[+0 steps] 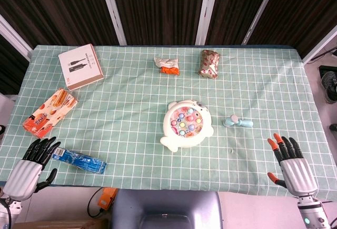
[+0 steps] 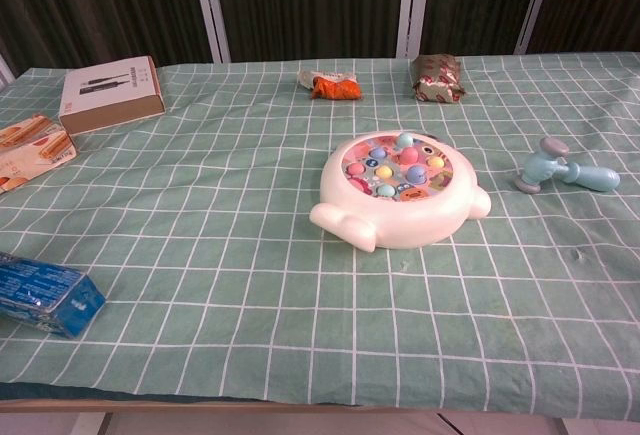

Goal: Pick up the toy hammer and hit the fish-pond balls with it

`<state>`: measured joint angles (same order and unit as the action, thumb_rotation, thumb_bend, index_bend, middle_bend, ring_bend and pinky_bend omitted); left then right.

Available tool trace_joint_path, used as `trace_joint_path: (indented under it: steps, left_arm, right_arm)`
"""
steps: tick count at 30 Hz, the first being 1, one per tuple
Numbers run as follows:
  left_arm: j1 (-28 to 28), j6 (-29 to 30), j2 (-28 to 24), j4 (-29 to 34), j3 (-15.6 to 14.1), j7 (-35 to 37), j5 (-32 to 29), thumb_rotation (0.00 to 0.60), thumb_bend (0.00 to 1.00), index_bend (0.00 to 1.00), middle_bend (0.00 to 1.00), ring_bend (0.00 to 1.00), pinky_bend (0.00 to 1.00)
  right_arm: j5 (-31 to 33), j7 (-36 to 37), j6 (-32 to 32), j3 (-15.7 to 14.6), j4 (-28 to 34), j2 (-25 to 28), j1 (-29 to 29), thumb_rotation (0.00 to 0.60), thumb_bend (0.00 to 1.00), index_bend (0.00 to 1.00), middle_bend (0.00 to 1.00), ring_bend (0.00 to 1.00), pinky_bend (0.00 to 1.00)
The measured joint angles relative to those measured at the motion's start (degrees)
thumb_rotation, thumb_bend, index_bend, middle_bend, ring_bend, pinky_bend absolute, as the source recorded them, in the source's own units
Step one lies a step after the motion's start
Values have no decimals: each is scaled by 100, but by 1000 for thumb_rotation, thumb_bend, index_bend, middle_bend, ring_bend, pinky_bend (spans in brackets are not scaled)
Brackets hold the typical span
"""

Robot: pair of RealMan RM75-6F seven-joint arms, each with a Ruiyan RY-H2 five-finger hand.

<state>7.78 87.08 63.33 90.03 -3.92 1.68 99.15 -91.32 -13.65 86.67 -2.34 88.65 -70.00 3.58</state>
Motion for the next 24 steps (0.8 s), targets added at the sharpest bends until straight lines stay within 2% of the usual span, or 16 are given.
trace_joint_path:
  steps: [6, 12, 15, 19, 24]
  left_arm:
    - [57, -103, -1, -20, 4, 60, -12, 600, 454, 0, 0, 0, 0]
    - [99, -165, -24, -38, -71, 112, 104, 600, 476, 0, 0, 0, 0]
    - [89, -134, -41, -43, -74, 150, 105, 600, 477, 0, 0, 0, 0]
    - [63, -79, -58, -62, -69, 196, 89, 600, 514, 0, 0, 0, 0]
    - [66, -104, -65, -50, -41, 201, 21, 600, 532, 0, 0, 0, 0]
  right_arm:
    - [56, 39, -202, 95, -58, -82, 115, 600, 225, 0, 0, 0, 0]
    - [432, 188, -878, 518, -264, -247, 610, 600, 225, 21, 0, 0, 0]
    - [869, 201, -1363, 838, -351, -270, 932, 600, 225, 93, 0, 0, 0]
    - [1580, 194, -2184, 1244, -585, -319, 1431, 600, 239, 249, 0, 0, 0]
    - [2299, 271, -3175, 1546, -1166, -537, 2014, 600, 291, 374, 0, 0, 0]
